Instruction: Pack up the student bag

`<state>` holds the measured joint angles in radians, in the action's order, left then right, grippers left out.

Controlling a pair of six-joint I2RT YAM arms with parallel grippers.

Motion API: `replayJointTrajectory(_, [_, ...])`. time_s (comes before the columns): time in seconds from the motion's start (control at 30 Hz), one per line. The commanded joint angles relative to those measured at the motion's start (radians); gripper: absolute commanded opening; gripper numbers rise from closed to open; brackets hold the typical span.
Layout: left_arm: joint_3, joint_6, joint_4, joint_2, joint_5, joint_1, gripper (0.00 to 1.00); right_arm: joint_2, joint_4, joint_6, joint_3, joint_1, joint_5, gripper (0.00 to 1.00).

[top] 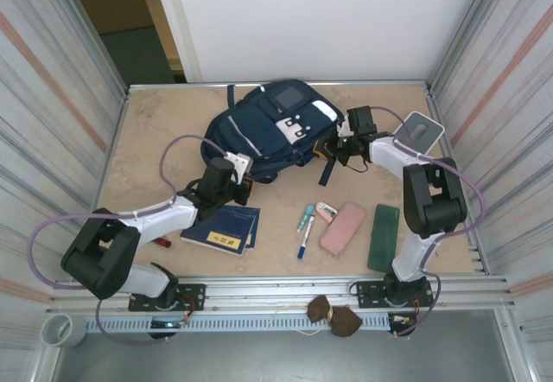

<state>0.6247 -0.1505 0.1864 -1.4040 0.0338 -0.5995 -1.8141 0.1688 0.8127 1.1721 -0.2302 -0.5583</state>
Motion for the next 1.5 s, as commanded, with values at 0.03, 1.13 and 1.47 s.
replayJointTrajectory(0.03, [0.095, 0.007, -0.015, -0.059, 0.071, -0.034, 0.0, -0.116, -0.009, -0.072, 0.108, 0.095, -0.023, 0.27])
replayJointTrajectory(1.13, [0.251, -0.116, 0.053, -0.213, 0.086, -0.199, 0.0, 0.13, -0.176, 0.113, -0.219, -0.184, 0.195, 0.25])
replayJointTrajectory(1.47, [0.106, -0.019, -0.088, -0.037, 0.152, -0.038, 0.0, 0.164, -0.053, -0.071, -0.186, -0.021, 0.115, 0.0])
